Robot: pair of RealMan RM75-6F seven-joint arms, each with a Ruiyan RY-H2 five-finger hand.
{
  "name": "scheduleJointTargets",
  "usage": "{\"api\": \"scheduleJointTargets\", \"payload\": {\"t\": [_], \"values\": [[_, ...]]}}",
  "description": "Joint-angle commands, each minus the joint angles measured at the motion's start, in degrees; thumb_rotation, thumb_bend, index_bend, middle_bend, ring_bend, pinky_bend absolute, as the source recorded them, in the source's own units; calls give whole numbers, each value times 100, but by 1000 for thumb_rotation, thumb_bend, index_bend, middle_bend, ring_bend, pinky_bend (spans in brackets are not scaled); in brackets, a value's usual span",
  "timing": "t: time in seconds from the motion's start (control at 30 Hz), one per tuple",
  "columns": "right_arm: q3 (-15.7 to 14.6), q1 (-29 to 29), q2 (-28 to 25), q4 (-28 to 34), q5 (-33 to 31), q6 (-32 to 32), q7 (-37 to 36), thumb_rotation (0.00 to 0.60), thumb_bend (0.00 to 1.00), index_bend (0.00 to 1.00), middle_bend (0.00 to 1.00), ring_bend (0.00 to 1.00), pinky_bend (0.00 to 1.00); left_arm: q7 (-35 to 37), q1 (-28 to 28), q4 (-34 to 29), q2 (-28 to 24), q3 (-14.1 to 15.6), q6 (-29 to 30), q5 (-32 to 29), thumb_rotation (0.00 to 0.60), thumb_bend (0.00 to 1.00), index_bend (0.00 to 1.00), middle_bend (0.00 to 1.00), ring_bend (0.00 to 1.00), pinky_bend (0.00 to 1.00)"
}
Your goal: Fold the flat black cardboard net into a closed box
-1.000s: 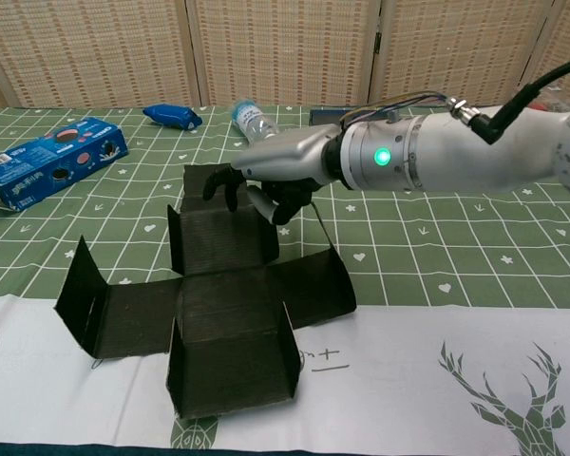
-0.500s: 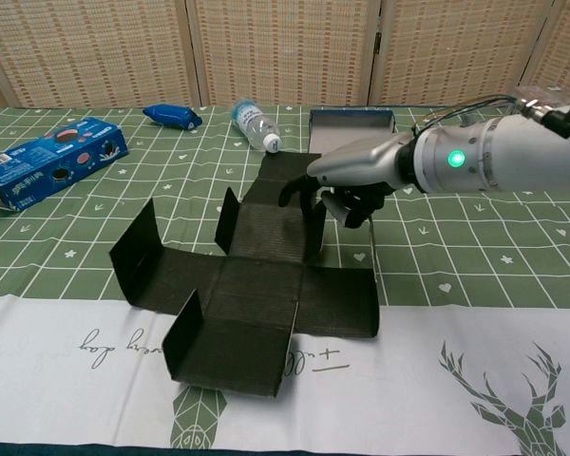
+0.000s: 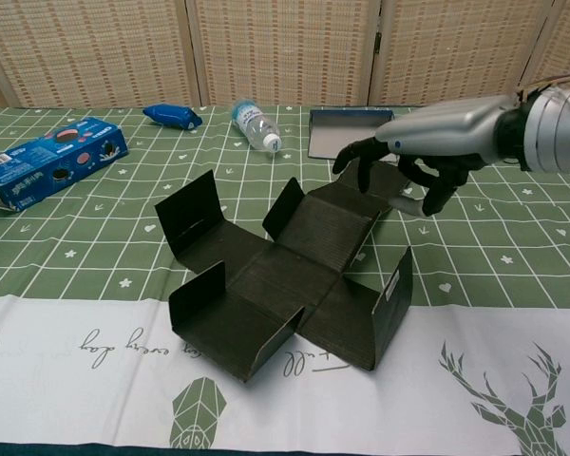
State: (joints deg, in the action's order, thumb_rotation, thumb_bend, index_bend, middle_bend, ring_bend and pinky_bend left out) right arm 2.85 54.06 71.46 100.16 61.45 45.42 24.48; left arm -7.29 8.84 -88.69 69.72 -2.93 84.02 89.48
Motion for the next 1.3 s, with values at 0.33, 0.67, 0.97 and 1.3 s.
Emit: {"api": "scheduleJointTargets", "payload": {"t": [0.33,0.67,0.97,1.3], "values": [[-269,-596,-213,526,1725,588,-750,600,61,96,268,762,1000,-55,12,-39,3,8,-16,-73,600,226,122,63,133,191],[-249,-657,409,357,2511,773,-742,600,0,96,281,763,1000,-144,62,-82,72,25,-43,-51,600,225,122,62,133,191],[-7,-135,1367,-69,2284,-7,-153,600,0,96,278,763,1000,-204,0,-157,24,64,34,-69,600,226,122,62,133,191],[11,90,2016,-652,2183,-195,646,600,0,96,264,763,1000,-198,-95,-173,-12,94,102,-146,600,226,122,62,133,191]]}}
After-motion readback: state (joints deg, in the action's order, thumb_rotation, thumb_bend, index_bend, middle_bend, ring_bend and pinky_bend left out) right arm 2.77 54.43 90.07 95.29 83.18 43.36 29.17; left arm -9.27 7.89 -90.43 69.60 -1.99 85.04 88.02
